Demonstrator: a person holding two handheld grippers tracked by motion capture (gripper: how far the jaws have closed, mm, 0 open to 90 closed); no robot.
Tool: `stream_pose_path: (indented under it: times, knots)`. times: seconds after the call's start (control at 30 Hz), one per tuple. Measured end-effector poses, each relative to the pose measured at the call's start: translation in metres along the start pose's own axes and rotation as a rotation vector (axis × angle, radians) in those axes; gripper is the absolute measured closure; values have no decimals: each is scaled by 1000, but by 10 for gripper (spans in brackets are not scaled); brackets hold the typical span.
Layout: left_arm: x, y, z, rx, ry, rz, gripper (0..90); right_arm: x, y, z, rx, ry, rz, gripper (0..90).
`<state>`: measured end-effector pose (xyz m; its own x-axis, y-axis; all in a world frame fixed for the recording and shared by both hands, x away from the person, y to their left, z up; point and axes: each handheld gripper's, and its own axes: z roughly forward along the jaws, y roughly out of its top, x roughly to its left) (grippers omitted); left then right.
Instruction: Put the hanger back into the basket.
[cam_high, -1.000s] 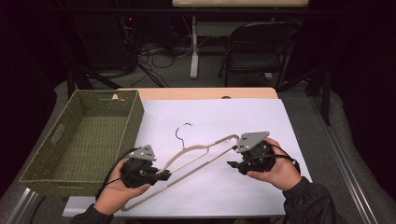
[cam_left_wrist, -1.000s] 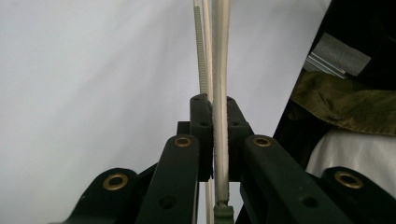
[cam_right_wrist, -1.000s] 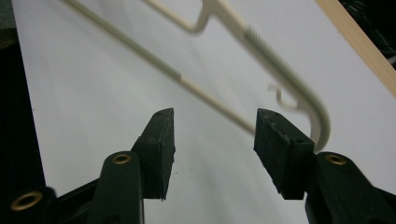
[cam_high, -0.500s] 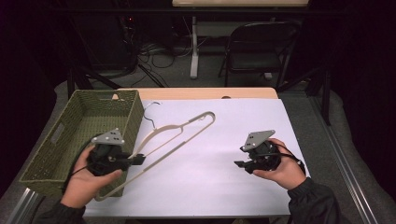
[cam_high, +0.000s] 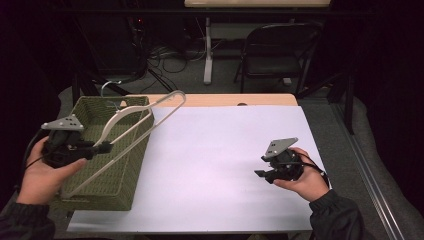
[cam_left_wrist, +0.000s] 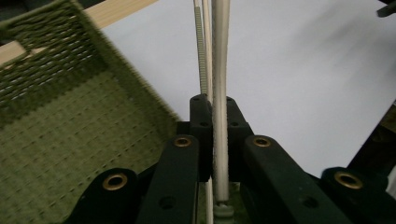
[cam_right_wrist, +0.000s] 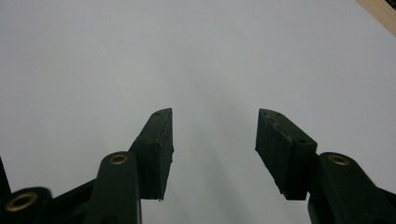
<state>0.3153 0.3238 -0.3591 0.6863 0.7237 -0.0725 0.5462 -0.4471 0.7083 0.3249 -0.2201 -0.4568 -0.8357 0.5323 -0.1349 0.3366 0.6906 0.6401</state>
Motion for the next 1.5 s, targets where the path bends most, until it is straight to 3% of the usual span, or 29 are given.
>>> stream_pose_path:
  times: [0.03, 0.13, 0.17, 0.3, 0.37, 0.43, 0.53, 0.57, 0.63, 0.83, 0.9, 1.0, 1.13, 1.2, 1.23, 1.47, 1.5]
  knots:
    - [5, -1, -2, 2, 9, -6, 869, -1, 0, -2, 30, 5, -2, 461]
    - [17, -5, -9, 10, 43, -11, 869, -3, -3, -2, 27, -4, 10, 461]
    - [20, -5, -10, 11, 46, -17, 869, -3, -5, 0, 9, -3, 20, 461]
    - [36, -10, -16, 18, 64, -31, 869, -5, -6, -1, 35, -6, 21, 461]
    - [43, -13, -18, 20, 75, -38, 869, -5, -8, 0, 18, -6, 28, 462]
    - [50, -18, -21, 26, 87, -36, 869, -6, -8, 1, 31, -6, 21, 461]
    - [62, -26, -25, 27, 94, -31, 869, -5, -10, 6, 0, -12, 32, 461]
    - [64, -28, -26, 28, 94, -31, 869, -5, -9, 5, 38, -9, 24, 461]
    - [72, -34, -28, 26, 106, -36, 869, -5, -8, 6, 52, -10, 22, 460]
    - [97, -54, -31, -5, 114, -57, 869, -4, -8, 9, 37, -8, 22, 460]
    - [101, -58, -28, -7, 120, -53, 869, -4, -9, 10, 23, -12, 26, 460]
    - [107, -62, -23, -3, 120, -56, 869, -5, -9, 10, 44, -9, 31, 460]
    - [114, -70, -14, 15, 88, -63, 869, -6, -11, 11, 55, -7, 34, 459]
    - [117, -73, -8, 23, 80, -79, 869, -6, -14, 13, 36, -1, 39, 458]
    - [118, -75, -5, 25, 78, -81, 869, -7, -14, 13, 58, -7, 36, 459]
    - [126, -92, 25, 83, 61, -145, 869, -7, -20, 14, 50, -2, 51, 458]
    - [126, -94, 28, 98, 62, -148, 869, -7, -21, 16, 17, -8, 59, 458]
